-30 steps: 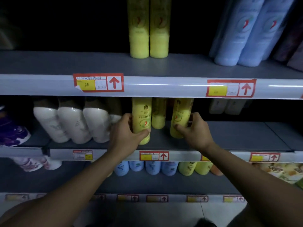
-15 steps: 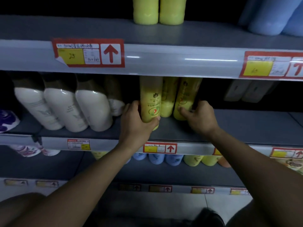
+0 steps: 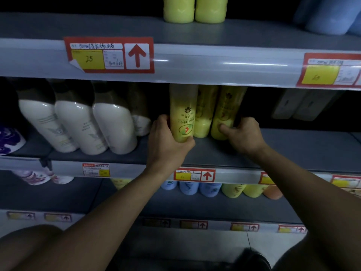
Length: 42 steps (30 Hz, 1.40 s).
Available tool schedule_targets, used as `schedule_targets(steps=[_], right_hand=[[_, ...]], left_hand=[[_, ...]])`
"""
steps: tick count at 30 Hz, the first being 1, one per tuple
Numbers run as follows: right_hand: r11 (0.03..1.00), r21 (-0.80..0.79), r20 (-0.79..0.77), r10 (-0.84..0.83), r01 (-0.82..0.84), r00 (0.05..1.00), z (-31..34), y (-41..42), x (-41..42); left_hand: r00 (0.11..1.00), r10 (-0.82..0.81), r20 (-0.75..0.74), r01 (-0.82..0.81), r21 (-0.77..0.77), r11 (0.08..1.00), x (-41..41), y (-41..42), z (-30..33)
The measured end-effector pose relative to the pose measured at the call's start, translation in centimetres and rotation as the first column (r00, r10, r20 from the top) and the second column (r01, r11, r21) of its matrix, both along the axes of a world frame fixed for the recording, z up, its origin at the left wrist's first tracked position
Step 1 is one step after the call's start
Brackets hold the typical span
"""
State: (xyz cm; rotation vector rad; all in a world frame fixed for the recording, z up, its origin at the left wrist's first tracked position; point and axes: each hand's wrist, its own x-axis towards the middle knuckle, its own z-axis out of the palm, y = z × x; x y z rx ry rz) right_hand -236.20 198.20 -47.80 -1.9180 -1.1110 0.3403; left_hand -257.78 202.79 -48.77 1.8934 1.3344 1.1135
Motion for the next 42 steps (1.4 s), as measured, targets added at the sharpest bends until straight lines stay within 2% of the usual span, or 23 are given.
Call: schedule_targets(steps=[18, 26, 30, 37, 42], right_hand=[[0.999, -0.022, -0.058, 0.044, -0.046, 0.997, 0.6, -0.4, -0.1], [0.995, -0.092, -0.037, 0.03, -0.034, 0.999, 0.4, -0.2, 0.3], [0.991, -0.128, 0.037, 0.043, -0.038, 0.998, 0.3, -0.3, 0.0], [0.994, -0.106, 0.082, 0.039, -0.03, 0.996, 1.0, -1.0, -1.2], [0.998, -0.017, 0.035, -0.056, 0.056, 0.998, 0.2, -2.9, -3.0]], left_hand=[[1.0, 0.011, 0.024, -0.011, -0.029, 1.0, -0.1, -0.5, 0.5], [1.0, -0.002, 0.015, 0.003, -0.054, 0.999, -0.3, -0.7, 0.7], [1.0, -0.017, -0.003, 0.017, -0.041, 0.999, -0.6, -0.5, 0.5], [0.999, 0.027, 0.034, -0.026, -0.026, 0.999, -1.1, -0.4, 0.4], [0.999, 0.023, 0.03, -0.023, -0.02, 1.0, -1.2, -0.5, 0.6]])
